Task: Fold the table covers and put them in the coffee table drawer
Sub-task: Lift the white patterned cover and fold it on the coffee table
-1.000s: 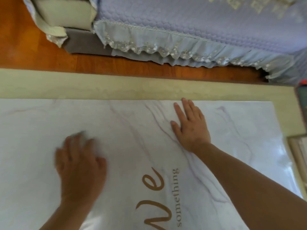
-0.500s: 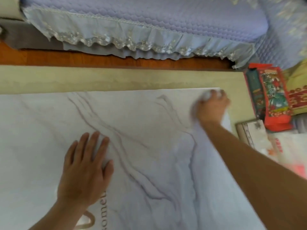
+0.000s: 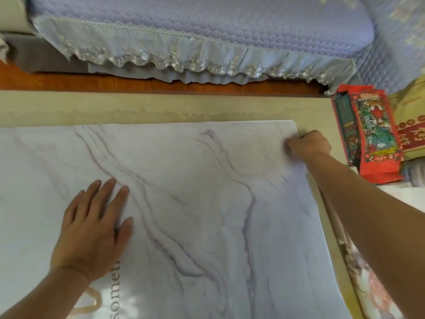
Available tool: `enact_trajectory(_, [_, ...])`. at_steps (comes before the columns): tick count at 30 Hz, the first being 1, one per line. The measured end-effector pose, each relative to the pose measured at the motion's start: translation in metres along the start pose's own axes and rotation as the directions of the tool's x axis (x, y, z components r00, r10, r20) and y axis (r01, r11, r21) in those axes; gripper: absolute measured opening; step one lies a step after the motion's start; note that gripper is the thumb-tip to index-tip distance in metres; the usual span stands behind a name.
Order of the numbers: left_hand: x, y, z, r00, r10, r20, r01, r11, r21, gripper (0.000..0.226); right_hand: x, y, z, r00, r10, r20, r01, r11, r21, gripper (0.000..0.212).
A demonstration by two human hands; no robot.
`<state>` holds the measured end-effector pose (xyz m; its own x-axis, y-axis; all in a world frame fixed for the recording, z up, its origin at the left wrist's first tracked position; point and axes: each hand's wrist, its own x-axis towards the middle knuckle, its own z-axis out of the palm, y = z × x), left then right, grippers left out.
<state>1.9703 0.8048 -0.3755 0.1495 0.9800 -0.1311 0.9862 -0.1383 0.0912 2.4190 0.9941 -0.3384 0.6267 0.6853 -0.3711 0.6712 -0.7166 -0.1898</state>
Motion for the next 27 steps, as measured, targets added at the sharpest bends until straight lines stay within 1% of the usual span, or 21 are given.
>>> enact_trajectory(1, [-0.001,0.000,0.000,1.000,-0.001,0.004,0.001,1.000,0.006,0.069,-0.001,-0.002,0.002,1.000,0.014,-0.010,-0.014,1.000,0.008,0.057])
enact_trajectory(3, [-0.001,0.000,0.001,1.000,-0.002,0.008,0.002,1.000,0.012,0.069,-0.003,-0.003,0.004,0.999,0.030,-0.039,-0.027,0.997,0.077,0.053])
enact_trajectory(6, [-0.001,-0.001,0.002,1.000,0.001,0.005,-0.001,1.000,0.005,0.068,0.000,0.002,0.005,0.991,0.047,-0.125,-0.012,0.965,0.263,0.047])
enact_trajectory(8, [-0.001,-0.001,0.002,1.000,-0.002,0.009,0.002,1.000,-0.001,0.068,-0.002,0.005,0.004,0.988,0.067,-0.137,-0.012,0.930,0.368,0.040])
enact_trajectory(11, [-0.002,-0.002,0.004,1.000,0.002,0.013,-0.002,1.000,0.000,0.069,-0.005,0.007,0.003,0.991,0.061,-0.122,-0.012,0.931,0.365,0.026])
enact_trajectory(15, [-0.002,-0.004,0.002,1.000,0.011,0.028,-0.010,1.000,-0.026,0.068,-0.007,0.004,0.003,0.990,0.078,-0.121,-0.028,0.928,0.371,0.025])
enact_trajectory(18, [-0.001,0.000,-0.002,0.997,0.001,0.080,0.001,1.000,-0.025,0.068,-0.007,0.003,0.004,0.985,0.096,-0.145,-0.030,0.914,0.405,0.021])
enact_trajectory(22, [-0.003,0.006,0.000,0.988,-0.078,0.136,0.073,0.996,0.044,0.066,-0.007,0.004,0.009,0.974,0.126,-0.188,-0.026,0.886,0.463,0.014])
enact_trajectory(25, [-0.004,0.009,0.003,0.978,-0.135,0.160,0.127,0.990,0.058,0.065,-0.007,0.004,0.009,0.975,0.137,-0.177,-0.032,0.869,0.494,0.011])
enact_trajectory(27, [-0.004,0.009,0.002,0.972,-0.152,0.177,0.140,0.987,0.079,0.065,-0.007,0.005,0.008,0.978,0.137,-0.158,-0.036,0.854,0.518,0.009])
